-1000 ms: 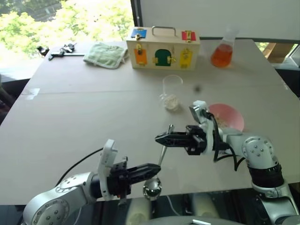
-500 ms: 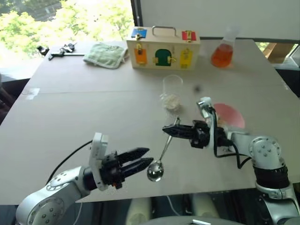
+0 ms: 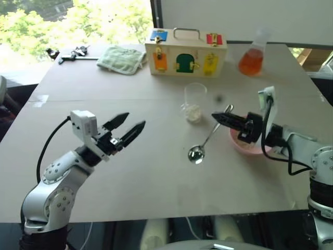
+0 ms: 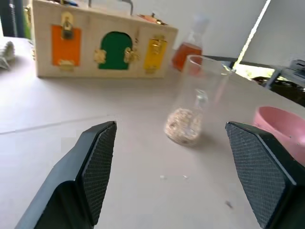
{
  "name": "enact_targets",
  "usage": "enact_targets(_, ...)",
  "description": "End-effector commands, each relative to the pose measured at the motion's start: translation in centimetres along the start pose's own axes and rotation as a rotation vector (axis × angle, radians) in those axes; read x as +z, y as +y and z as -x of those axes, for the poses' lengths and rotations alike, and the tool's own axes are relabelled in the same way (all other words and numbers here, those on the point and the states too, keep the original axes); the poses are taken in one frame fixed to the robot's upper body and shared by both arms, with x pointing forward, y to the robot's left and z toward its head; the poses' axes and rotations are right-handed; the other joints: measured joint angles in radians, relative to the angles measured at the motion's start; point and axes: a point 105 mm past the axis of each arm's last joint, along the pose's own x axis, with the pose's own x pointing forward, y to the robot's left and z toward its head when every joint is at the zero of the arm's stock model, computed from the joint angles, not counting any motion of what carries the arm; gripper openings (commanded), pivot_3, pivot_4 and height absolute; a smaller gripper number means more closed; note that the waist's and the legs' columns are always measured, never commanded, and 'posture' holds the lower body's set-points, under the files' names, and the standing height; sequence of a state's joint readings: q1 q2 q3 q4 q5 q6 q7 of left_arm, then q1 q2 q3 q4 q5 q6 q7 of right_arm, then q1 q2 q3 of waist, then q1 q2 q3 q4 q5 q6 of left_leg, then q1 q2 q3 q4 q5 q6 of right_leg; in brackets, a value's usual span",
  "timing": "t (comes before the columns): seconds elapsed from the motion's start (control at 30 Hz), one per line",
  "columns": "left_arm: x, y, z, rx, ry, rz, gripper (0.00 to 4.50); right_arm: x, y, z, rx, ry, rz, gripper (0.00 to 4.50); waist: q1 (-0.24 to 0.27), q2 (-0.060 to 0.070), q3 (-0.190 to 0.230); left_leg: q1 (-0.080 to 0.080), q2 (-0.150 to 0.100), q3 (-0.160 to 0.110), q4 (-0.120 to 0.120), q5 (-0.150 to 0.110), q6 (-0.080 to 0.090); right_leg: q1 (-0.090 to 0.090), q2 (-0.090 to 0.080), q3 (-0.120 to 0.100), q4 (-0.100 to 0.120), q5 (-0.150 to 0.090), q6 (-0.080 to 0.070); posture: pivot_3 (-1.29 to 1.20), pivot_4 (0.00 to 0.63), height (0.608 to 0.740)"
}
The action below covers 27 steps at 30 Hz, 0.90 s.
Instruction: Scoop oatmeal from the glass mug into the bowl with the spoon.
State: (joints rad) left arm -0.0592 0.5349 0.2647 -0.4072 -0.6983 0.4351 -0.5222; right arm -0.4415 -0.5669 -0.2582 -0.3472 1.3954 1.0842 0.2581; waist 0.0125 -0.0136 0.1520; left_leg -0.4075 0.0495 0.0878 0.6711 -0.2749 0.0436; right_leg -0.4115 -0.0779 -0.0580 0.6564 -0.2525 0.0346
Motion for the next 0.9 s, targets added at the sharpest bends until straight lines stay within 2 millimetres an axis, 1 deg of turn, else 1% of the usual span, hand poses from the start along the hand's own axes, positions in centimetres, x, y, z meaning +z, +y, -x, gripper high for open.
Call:
enact_targets(0.03, -1.3, -0.8, -3.0, 0.000, -0.015, -0.072, 3.82, 4.5, -0.2, 1.7, -0.077, -0.105, 0.132, 0.00, 0.002, 0.000, 0.000, -0.001, 0.000, 0.000, 0.000, 0.000, 0.000, -0.001, 0.000, -0.001, 0.000, 0.000, 0.000, 0.00, 0.150, 0.740)
enact_targets(0.1, -2.1, -2.0, -4.6, -0.044, -0.021, -0.100, 3.82, 6.5, -0.8, 2.4, -0.146, -0.143, 0.187, 0.00, 0.002, -0.001, 0.000, -0.004, -0.001, -0.001, 0.001, 0.001, -0.002, -0.003, 0.000, -0.002, -0.002, 0.000, 0.000, 0.00, 0.150, 0.740)
enact_targets(0.17, -2.6, -2.7, -5.6, -0.066, -0.030, -0.122, 3.82, 8.5, -1.5, 2.8, -0.227, -0.197, 0.229, 0.00, 0.001, -0.001, 0.000, -0.007, -0.001, -0.001, 0.001, 0.002, -0.004, -0.003, -0.001, -0.003, -0.003, 0.000, 0.001, 0.00, 0.150, 0.740)
enact_targets(0.3, -3.2, -4.0, -6.2, -0.113, -0.053, -0.172, 3.82, 11.5, -3.0, 3.7, -0.367, -0.301, 0.259, 0.00, 0.000, -0.001, 0.000, -0.006, 0.000, -0.001, 0.001, 0.002, -0.004, -0.004, 0.000, -0.003, -0.004, 0.000, 0.001, 0.00, 0.150, 0.740)
enact_targets(0.43, -3.9, -4.3, -6.5, -0.110, -0.052, -0.194, 3.82, 12.7, -3.7, 4.3, -0.429, -0.346, 0.284, 0.00, 0.001, -0.001, 0.000, -0.007, 0.001, -0.001, 0.001, 0.003, -0.004, -0.004, 0.000, -0.004, -0.003, 0.000, 0.001, 0.00, 0.150, 0.740)
enact_targets(0.5, -4.1, -4.2, -6.8, -0.084, -0.060, -0.195, 3.82, 13.5, -3.8, 4.2, -0.442, -0.381, 0.294, 0.00, 0.001, -0.001, 0.000, -0.007, 0.001, -0.001, 0.001, 0.003, -0.004, -0.004, 0.000, -0.004, -0.003, 0.000, 0.001, 0.00, 0.150, 0.740)
enact_targets(0.73, -4.8, -4.3, -8.2, -0.051, -0.072, -0.198, 3.82, 14.9, -2.8, 2.8, -0.405, -0.417, 0.335, 0.00, 0.001, -0.001, 0.000, -0.007, 0.002, -0.001, 0.002, 0.003, -0.004, -0.004, 0.000, -0.004, -0.002, 0.001, 0.001, 0.00, 0.150, 0.740)
enact_targets(0.9, -5.0, -4.9, -9.2, -0.058, -0.094, -0.182, 3.82, 15.4, -2.5, 2.3, -0.393, -0.425, 0.350, 0.00, 0.002, -0.001, 0.000, -0.007, 0.002, -0.001, 0.002, 0.003, -0.004, -0.004, 0.000, -0.004, -0.002, 0.001, 0.001, 0.00, 0.150, 0.740)
